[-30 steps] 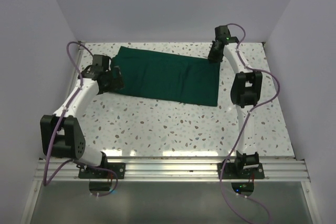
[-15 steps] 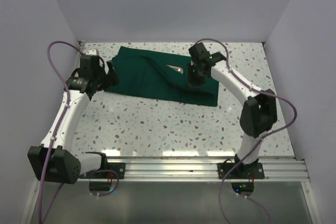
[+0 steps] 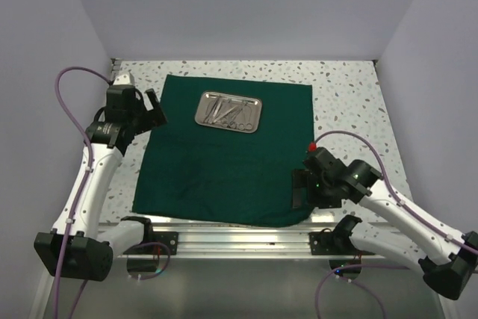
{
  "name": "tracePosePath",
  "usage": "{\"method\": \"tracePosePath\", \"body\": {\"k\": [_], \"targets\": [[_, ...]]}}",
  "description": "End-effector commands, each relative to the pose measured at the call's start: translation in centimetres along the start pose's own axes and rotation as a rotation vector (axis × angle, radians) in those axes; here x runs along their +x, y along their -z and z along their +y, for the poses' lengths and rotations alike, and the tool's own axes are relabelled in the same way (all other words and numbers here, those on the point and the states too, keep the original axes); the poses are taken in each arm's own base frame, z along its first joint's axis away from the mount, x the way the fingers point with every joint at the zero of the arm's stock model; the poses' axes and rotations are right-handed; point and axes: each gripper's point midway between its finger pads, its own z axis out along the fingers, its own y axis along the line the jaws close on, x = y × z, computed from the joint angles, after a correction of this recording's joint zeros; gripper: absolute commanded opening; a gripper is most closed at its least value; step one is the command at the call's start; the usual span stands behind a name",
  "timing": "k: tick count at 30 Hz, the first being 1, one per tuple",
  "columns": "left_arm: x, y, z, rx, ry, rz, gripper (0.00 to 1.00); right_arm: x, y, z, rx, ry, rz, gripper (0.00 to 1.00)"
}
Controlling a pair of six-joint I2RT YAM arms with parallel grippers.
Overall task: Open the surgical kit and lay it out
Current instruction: Open the surgical kit at the center of the board, then move the container from the surgical kit.
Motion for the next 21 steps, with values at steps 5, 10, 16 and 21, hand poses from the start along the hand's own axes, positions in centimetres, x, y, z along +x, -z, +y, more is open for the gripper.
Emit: {"method": "tracePosePath", "body": {"k": [5, 10, 16, 21], "targets": [[1.4, -0.5, 0.1, 0.021, -0.006, 0.023, 1.00, -1.6, -0.3, -1.2, 0.195, -0.008, 0.031, 0.98], [2.4, -1.9, -1.4, 0.108, -0.043, 0.058, 1.00, -5.7, 0.1, 0.6, 0.203, 0.039, -0.078, 0.99], [-3.2, -1.9, -6.0, 0.189, -0.110, -0.025, 1.00, -12.7, 2.4, 5.6, 0.108, 0.117, -0.265, 0.98], [-6.3, -6.1, -9.0, 0.211, -0.189, -0.026, 1.00, -20.1, 2.7, 10.2, 0.066, 0.158, -0.388, 0.98]]}}
